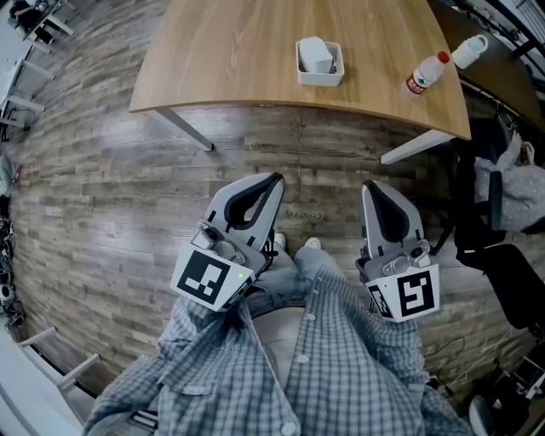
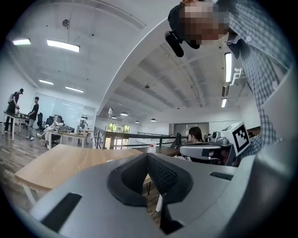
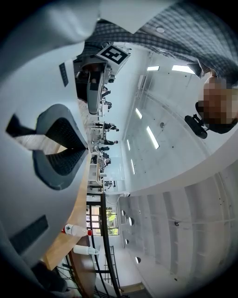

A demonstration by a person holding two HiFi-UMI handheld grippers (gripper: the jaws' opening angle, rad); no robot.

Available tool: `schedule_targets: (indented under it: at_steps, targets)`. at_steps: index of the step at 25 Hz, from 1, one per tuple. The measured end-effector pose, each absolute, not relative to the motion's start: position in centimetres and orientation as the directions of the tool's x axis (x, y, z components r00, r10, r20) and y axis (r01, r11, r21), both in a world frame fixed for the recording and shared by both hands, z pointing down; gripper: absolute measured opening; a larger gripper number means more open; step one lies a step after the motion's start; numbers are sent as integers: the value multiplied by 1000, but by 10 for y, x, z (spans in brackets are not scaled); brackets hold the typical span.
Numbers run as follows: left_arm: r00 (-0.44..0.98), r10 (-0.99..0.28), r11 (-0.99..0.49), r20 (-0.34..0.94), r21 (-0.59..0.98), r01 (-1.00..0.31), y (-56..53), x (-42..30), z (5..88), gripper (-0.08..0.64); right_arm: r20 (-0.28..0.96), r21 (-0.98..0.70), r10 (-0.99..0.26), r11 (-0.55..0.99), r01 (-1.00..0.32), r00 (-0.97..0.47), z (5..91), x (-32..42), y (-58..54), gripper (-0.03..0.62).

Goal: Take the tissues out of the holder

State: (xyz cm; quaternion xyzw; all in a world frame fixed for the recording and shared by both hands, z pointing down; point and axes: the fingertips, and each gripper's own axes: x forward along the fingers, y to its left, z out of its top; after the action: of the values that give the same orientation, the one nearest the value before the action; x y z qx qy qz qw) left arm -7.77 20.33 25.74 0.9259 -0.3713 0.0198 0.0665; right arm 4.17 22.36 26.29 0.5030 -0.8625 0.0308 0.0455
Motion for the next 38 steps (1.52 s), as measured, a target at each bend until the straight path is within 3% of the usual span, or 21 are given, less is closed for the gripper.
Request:
schedule_targets:
  at_steps: [38]
  targets:
    - [800, -596, -793, 74, 104, -600, 209, -133, 267, 6, 126, 60, -932, 348, -935, -339, 266, 2, 236, 11]
